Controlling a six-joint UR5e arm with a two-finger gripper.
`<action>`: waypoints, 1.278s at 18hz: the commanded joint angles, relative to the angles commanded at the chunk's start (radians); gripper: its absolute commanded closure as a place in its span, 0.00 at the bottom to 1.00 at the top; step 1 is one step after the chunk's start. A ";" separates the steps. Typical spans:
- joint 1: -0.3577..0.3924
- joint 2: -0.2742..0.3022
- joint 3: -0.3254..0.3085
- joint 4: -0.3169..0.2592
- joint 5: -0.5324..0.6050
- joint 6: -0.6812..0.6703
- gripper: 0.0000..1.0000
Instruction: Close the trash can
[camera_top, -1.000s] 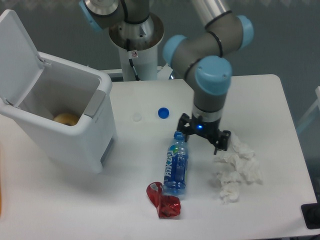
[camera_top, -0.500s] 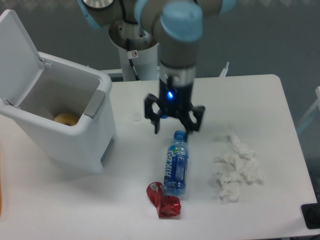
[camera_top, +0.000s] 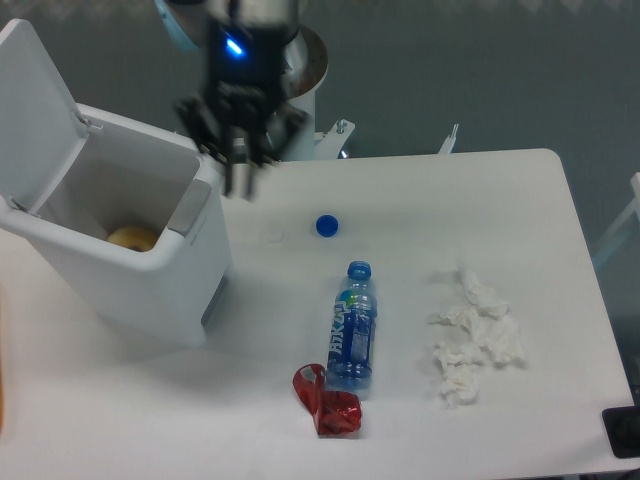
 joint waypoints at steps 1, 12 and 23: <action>-0.011 0.012 0.003 0.000 -0.025 0.000 0.80; -0.164 0.065 0.018 0.000 -0.190 -0.005 0.93; -0.281 0.051 0.026 -0.087 -0.157 -0.002 0.93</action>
